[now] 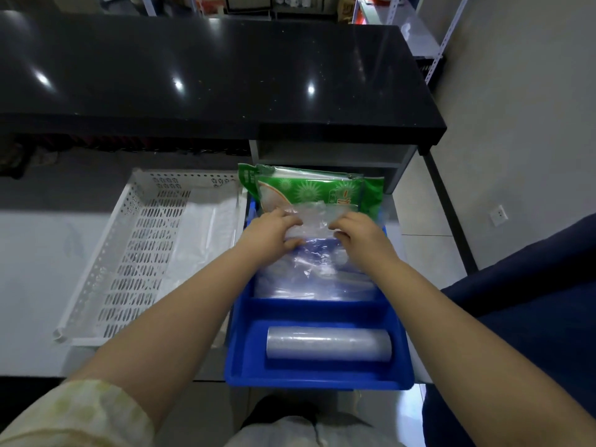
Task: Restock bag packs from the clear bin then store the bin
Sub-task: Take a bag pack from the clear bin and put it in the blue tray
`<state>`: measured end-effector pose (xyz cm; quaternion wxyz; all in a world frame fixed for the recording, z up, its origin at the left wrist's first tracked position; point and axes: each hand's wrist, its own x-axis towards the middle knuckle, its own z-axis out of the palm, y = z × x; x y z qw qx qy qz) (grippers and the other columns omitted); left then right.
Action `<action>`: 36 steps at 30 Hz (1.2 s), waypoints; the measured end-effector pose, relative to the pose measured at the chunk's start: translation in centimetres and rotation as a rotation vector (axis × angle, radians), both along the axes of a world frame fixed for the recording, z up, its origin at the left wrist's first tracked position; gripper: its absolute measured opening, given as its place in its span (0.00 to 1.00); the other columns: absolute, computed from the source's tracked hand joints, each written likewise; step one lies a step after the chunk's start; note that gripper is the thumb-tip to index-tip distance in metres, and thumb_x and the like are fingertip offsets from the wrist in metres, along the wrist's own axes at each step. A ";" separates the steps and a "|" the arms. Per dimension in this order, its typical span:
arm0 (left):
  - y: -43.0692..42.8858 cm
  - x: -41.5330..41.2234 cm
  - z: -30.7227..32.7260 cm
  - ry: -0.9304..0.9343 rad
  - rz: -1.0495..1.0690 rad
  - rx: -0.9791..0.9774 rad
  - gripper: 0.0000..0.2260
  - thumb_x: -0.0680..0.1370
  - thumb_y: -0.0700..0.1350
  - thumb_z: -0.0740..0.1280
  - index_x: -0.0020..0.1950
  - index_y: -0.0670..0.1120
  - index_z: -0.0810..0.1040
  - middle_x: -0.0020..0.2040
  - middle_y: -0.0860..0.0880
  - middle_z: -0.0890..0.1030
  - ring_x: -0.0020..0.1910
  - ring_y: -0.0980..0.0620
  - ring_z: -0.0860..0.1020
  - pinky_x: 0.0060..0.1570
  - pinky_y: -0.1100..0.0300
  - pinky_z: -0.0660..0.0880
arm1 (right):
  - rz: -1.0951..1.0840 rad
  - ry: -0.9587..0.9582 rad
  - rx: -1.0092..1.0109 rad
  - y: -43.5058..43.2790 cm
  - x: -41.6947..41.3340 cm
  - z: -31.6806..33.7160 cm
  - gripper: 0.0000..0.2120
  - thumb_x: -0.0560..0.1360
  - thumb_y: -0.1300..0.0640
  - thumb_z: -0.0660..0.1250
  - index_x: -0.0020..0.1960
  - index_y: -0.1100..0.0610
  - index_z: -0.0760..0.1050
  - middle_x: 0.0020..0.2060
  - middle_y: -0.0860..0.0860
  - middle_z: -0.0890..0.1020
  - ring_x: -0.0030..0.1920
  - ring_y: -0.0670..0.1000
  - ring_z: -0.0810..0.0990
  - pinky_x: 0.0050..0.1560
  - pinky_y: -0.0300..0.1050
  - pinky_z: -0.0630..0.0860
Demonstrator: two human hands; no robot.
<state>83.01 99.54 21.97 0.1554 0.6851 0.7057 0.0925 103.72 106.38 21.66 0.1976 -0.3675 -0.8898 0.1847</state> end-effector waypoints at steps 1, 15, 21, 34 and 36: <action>-0.6 -0.2 0.4 -0.041 -0.012 0.051 0.20 0.75 0.55 0.68 0.65 0.50 0.74 0.65 0.47 0.75 0.61 0.46 0.74 0.59 0.51 0.71 | 0.023 0.041 0.036 -0.3 0.4 0.3 0.07 0.73 0.67 0.68 0.51 0.63 0.81 0.47 0.58 0.82 0.51 0.59 0.78 0.49 0.54 0.76; -1.0 2.5 -1.5 0.081 0.018 0.175 0.13 0.75 0.53 0.68 0.59 0.53 0.79 0.54 0.51 0.79 0.58 0.46 0.73 0.53 0.51 0.64 | -0.095 -0.208 0.078 -0.5 1.3 -1.0 0.07 0.71 0.65 0.68 0.47 0.60 0.80 0.43 0.56 0.81 0.46 0.60 0.74 0.45 0.51 0.69; -0.2 0.3 -1.0 0.090 0.006 0.161 0.07 0.76 0.51 0.68 0.51 0.52 0.82 0.49 0.52 0.82 0.53 0.49 0.76 0.49 0.54 0.63 | -0.062 -0.216 0.008 0.8 1.0 -0.4 0.04 0.73 0.65 0.66 0.46 0.60 0.79 0.44 0.56 0.80 0.47 0.58 0.74 0.45 0.52 0.72; -0.4 -1.6 0.8 -0.131 0.144 0.545 0.19 0.74 0.42 0.67 0.65 0.46 0.75 0.60 0.46 0.77 0.59 0.48 0.72 0.59 0.55 0.69 | -0.188 0.089 0.249 2.3 -1.9 2.1 0.03 0.75 0.66 0.65 0.44 0.64 0.78 0.39 0.58 0.80 0.38 0.58 0.76 0.33 0.52 0.74; 0.0 -2.0 0.6 -0.133 0.091 0.451 0.23 0.76 0.46 0.67 0.70 0.47 0.70 0.67 0.46 0.73 0.65 0.48 0.69 0.65 0.53 0.66 | -0.180 0.082 0.351 2.4 -2.6 2.2 0.02 0.72 0.69 0.68 0.42 0.65 0.78 0.36 0.59 0.80 0.35 0.58 0.76 0.30 0.51 0.75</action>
